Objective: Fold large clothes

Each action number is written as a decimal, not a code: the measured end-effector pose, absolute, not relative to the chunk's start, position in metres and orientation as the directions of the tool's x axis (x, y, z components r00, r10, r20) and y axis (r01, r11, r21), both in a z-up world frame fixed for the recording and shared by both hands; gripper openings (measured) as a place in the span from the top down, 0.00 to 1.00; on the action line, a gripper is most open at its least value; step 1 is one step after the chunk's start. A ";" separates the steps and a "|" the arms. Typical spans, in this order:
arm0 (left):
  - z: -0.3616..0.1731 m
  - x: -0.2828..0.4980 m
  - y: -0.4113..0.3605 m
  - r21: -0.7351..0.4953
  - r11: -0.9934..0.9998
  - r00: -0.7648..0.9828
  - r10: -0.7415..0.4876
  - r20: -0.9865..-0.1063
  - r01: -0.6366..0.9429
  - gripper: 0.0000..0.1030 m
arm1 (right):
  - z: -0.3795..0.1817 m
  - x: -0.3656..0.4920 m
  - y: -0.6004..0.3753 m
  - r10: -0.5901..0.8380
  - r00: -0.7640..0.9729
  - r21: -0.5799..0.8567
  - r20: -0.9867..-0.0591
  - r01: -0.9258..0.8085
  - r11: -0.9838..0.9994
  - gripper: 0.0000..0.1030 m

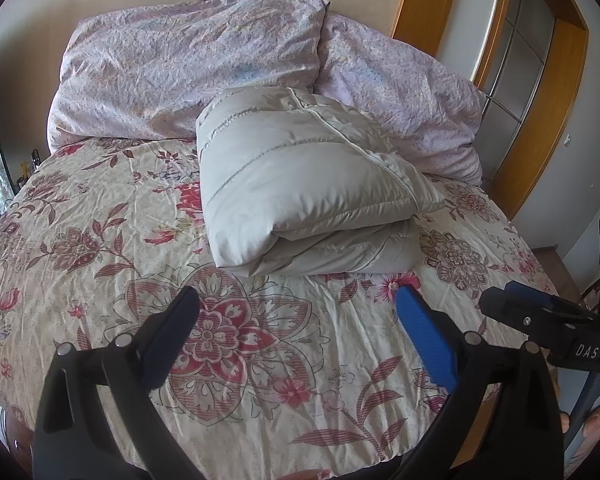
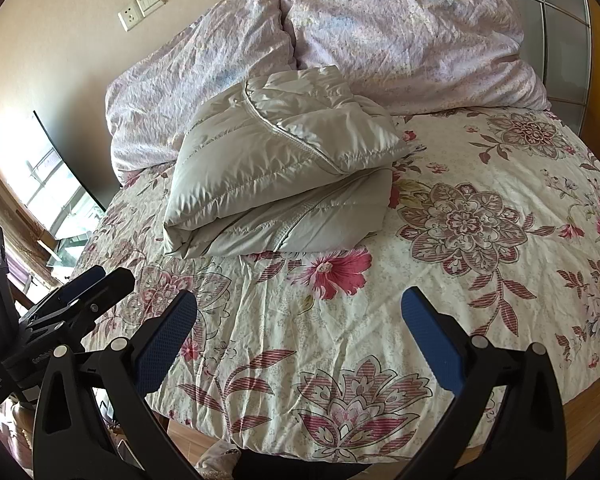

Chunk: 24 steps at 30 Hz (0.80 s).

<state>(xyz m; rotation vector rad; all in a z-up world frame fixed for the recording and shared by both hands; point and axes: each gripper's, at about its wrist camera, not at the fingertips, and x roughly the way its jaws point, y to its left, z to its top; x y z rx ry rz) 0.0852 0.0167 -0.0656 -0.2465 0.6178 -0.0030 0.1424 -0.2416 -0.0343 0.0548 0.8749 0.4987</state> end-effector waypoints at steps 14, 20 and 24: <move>-0.067 0.085 0.018 -0.240 0.969 0.815 -0.092 -0.572 -0.059 0.02 | -0.036 0.144 -0.242 0.439 0.531 0.245 -0.725 -0.397 0.884 0.01; -0.067 0.085 0.017 -0.240 0.969 0.814 -0.093 -0.573 -0.059 0.02 | -0.036 0.145 -0.242 0.439 0.532 0.245 -0.724 -0.397 0.884 0.01; -0.067 0.085 0.017 -0.240 0.969 0.814 -0.093 -0.574 -0.058 0.02 | -0.036 0.145 -0.242 0.440 0.530 0.246 -0.725 -0.397 0.884 0.01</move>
